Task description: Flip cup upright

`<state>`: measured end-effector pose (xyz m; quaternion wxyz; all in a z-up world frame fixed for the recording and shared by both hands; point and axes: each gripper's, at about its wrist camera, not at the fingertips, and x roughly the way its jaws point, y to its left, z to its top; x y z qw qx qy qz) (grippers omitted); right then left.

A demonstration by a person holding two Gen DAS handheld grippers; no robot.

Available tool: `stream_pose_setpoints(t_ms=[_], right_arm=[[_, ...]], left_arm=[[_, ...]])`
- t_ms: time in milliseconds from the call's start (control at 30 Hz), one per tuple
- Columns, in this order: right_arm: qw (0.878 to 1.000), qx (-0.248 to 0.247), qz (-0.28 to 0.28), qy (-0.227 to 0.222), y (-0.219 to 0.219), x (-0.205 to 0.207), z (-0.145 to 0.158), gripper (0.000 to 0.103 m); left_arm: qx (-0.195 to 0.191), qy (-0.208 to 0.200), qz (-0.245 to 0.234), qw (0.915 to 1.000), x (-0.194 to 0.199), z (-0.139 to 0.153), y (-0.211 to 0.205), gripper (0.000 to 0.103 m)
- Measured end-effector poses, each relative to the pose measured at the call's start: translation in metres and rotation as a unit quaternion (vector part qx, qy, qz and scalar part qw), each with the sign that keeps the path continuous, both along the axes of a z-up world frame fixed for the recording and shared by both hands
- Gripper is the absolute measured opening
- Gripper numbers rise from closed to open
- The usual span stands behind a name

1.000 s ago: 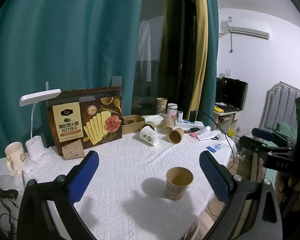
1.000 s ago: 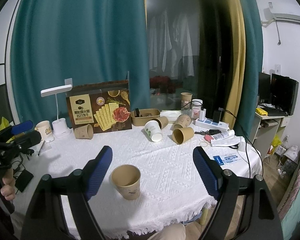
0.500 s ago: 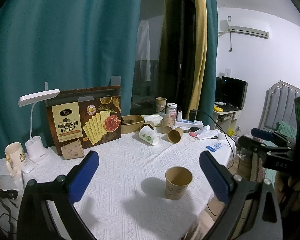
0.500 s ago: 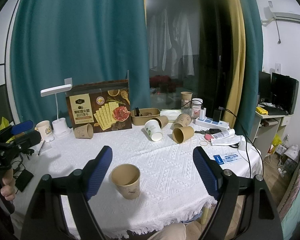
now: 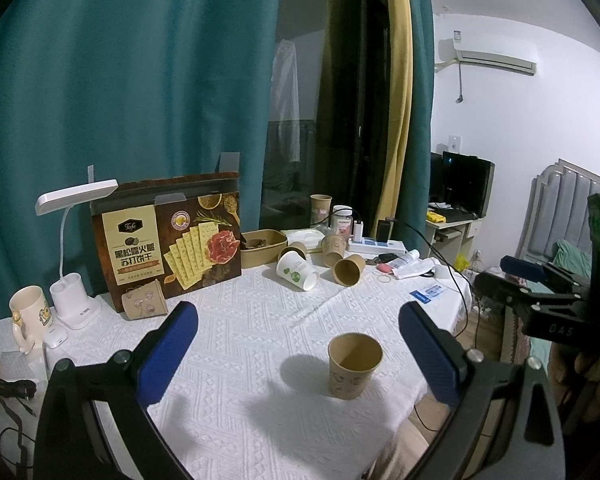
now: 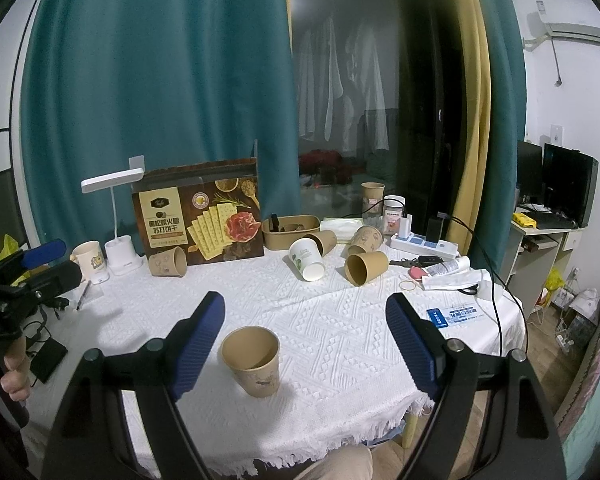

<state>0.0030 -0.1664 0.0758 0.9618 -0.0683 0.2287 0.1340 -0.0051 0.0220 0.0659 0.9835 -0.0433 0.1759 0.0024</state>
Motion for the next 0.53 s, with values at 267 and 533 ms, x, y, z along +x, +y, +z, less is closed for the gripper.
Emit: stream_pose_setpoints(t_ms=[267, 533], right_arm=[[1.000, 0.001, 0.000, 0.000, -0.0004, -0.0030, -0.0003, 0.081], [1.000, 0.003, 0.002, 0.001, -0.0013, -0.0022, -0.0004, 0.081]], left_arm=[[0.003, 0.002, -0.002, 1.0000, 0.0011, 0.0004, -0.0016, 0.101], [0.008, 0.005, -0.009, 0.9999, 0.0010, 0.0017, -0.0028, 0.101]])
